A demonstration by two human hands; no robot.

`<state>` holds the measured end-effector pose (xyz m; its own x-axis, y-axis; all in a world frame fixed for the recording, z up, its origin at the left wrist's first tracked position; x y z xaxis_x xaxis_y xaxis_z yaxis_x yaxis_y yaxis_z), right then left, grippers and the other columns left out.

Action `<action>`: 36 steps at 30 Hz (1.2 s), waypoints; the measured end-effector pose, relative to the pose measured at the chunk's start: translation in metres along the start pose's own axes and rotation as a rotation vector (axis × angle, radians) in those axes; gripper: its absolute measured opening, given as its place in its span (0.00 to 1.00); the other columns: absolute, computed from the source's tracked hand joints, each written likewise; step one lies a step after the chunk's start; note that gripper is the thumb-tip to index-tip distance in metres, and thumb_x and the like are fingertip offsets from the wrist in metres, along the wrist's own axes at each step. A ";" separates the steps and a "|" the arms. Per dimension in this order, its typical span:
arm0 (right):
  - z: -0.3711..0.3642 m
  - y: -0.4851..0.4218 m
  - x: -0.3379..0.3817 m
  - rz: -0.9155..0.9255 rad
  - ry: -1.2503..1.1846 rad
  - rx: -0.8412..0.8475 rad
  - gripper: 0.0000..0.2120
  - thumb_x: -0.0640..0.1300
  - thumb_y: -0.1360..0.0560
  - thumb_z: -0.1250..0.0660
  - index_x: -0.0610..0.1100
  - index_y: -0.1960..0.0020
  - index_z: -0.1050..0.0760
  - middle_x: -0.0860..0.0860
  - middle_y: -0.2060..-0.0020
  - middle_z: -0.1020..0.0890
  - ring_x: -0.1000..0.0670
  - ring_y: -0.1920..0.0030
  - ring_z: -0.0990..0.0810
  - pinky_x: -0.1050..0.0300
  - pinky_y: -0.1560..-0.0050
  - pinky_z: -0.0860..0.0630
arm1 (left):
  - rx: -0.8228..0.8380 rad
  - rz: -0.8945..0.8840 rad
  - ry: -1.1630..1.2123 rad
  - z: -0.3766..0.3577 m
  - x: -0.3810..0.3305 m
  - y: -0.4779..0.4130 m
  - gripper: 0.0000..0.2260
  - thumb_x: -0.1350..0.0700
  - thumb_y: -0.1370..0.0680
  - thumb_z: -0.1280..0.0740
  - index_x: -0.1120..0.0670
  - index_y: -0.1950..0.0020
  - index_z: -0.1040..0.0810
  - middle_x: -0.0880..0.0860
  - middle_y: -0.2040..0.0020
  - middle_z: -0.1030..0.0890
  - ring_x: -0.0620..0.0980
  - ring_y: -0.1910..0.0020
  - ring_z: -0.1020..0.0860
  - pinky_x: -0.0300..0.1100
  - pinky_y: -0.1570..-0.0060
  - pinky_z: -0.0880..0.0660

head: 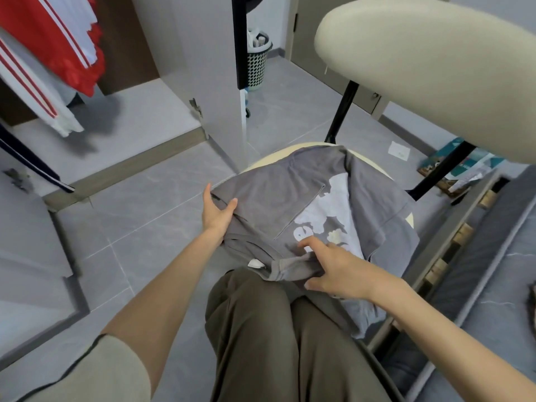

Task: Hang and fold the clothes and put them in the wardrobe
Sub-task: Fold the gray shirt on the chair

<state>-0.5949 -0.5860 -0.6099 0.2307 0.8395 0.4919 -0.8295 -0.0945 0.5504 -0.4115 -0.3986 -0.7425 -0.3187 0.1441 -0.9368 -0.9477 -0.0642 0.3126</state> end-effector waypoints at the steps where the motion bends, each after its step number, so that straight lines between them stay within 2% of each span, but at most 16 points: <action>1: 0.004 0.001 -0.002 -0.050 0.067 0.005 0.29 0.42 0.24 0.34 0.53 0.29 0.43 0.48 0.49 0.30 0.50 0.53 0.27 0.64 0.60 0.31 | -0.002 -0.060 -0.084 0.001 -0.008 0.002 0.32 0.57 0.24 0.30 0.46 0.23 0.41 0.51 0.27 0.33 0.51 0.30 0.32 0.45 0.31 0.34; 4: 0.022 0.005 -0.007 -0.149 0.284 -0.033 0.25 0.35 0.24 0.41 0.47 0.29 0.41 0.41 0.40 0.28 0.41 0.43 0.26 0.53 0.49 0.28 | 0.029 -0.221 -0.290 0.000 -0.037 0.006 0.21 0.60 0.22 0.36 0.48 0.29 0.29 0.51 0.32 0.26 0.52 0.34 0.28 0.42 0.37 0.32; 6: 0.043 0.011 -0.009 -0.192 0.371 -0.105 0.25 0.33 0.24 0.44 0.49 0.29 0.37 0.42 0.38 0.27 0.40 0.40 0.26 0.52 0.51 0.30 | 0.048 -0.286 -0.351 -0.004 -0.063 0.009 0.16 0.60 0.22 0.39 0.48 0.38 0.22 0.50 0.37 0.22 0.51 0.37 0.26 0.41 0.42 0.31; 9: 0.088 0.019 -0.011 -0.210 0.533 -0.344 0.23 0.33 0.23 0.46 0.51 0.32 0.33 0.44 0.40 0.24 0.41 0.41 0.24 0.54 0.54 0.32 | 0.066 -0.376 -0.381 -0.015 -0.111 0.015 0.13 0.61 0.22 0.40 0.51 0.48 0.18 0.48 0.42 0.19 0.49 0.40 0.24 0.37 0.48 0.33; 13: 0.174 0.038 -0.009 -0.172 0.607 -0.713 0.20 0.32 0.24 0.44 0.47 0.36 0.30 0.43 0.44 0.22 0.41 0.44 0.24 0.54 0.58 0.35 | 0.016 -0.527 -0.329 -0.035 -0.192 0.023 0.13 0.62 0.20 0.41 0.53 0.47 0.17 0.49 0.43 0.18 0.50 0.42 0.23 0.38 0.49 0.31; 16: 0.243 0.056 0.006 -0.070 0.583 -0.964 0.16 0.33 0.25 0.43 0.44 0.40 0.28 0.42 0.46 0.20 0.40 0.46 0.25 0.52 0.58 0.38 | -0.078 -0.645 -0.242 -0.039 -0.258 0.030 0.13 0.62 0.20 0.41 0.55 0.46 0.17 0.51 0.44 0.17 0.51 0.48 0.22 0.37 0.52 0.32; 20: 0.314 0.076 0.040 0.092 0.648 -1.255 0.11 0.34 0.26 0.42 0.44 0.46 0.27 0.44 0.52 0.19 0.42 0.53 0.29 0.51 0.55 0.39 | -0.155 -0.777 -0.128 -0.032 -0.344 0.038 0.13 0.63 0.19 0.43 0.57 0.44 0.19 0.55 0.46 0.18 0.57 0.49 0.23 0.45 0.49 0.29; 23: 0.345 0.091 0.056 0.177 0.643 -1.469 0.09 0.33 0.26 0.41 0.44 0.51 0.27 0.46 0.58 0.21 0.45 0.58 0.35 0.51 0.55 0.38 | -0.167 -0.845 -0.006 -0.027 -0.397 0.053 0.11 0.63 0.18 0.43 0.57 0.45 0.20 0.52 0.48 0.20 0.47 0.59 0.27 0.32 0.60 0.32; 27: 0.356 0.110 0.059 0.259 0.476 -1.708 0.12 0.31 0.29 0.45 0.43 0.54 0.27 0.47 0.63 0.21 0.44 0.60 0.33 0.53 0.56 0.40 | -0.126 -0.925 0.108 -0.020 -0.433 0.084 0.11 0.64 0.18 0.42 0.55 0.48 0.21 0.44 0.53 0.21 0.31 0.60 0.27 0.23 0.59 0.34; 29: 0.346 0.118 0.053 0.279 0.382 -1.720 0.16 0.29 0.33 0.47 0.43 0.54 0.26 0.49 0.64 0.22 0.44 0.59 0.34 0.54 0.57 0.43 | -0.099 -0.935 0.118 -0.018 -0.430 0.101 0.11 0.64 0.18 0.42 0.54 0.49 0.21 0.39 0.55 0.22 0.26 0.60 0.28 0.21 0.58 0.34; 31: 0.326 0.125 0.041 0.284 0.314 -1.657 0.20 0.26 0.37 0.44 0.43 0.55 0.24 0.54 0.68 0.25 0.44 0.59 0.33 0.53 0.56 0.41 | -0.082 -0.911 0.123 -0.015 -0.415 0.115 0.11 0.64 0.18 0.42 0.53 0.49 0.21 0.38 0.55 0.23 0.26 0.60 0.28 0.23 0.57 0.33; 33: 0.299 0.131 0.025 0.286 0.237 -1.569 0.19 0.25 0.38 0.41 0.43 0.56 0.22 0.62 0.70 0.33 0.43 0.60 0.31 0.52 0.58 0.38 | -0.083 -0.870 0.131 -0.014 -0.388 0.129 0.11 0.63 0.18 0.42 0.53 0.49 0.21 0.40 0.57 0.23 0.29 0.61 0.27 0.24 0.59 0.33; 36: 0.253 0.137 0.000 0.234 0.119 -1.444 0.16 0.28 0.36 0.39 0.45 0.60 0.21 0.61 0.71 0.31 0.44 0.60 0.29 0.53 0.58 0.36 | -0.104 -0.836 0.118 -0.015 -0.343 0.154 0.11 0.64 0.19 0.41 0.54 0.51 0.20 0.43 0.62 0.24 0.33 0.66 0.29 0.26 0.65 0.34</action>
<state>-0.5796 -0.7342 -0.3635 0.0392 0.9258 0.3761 -0.6355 0.3135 -0.7056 -0.4479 -0.4724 -0.3755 0.4950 0.0807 -0.8651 -0.8627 -0.0733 -0.5005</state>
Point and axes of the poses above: each hand's wrist, its own y-axis away from the middle knuckle, its own z-axis out of the back of the hand, x = y × z, the point moved 1 cm from there along -y, towards the middle knuckle
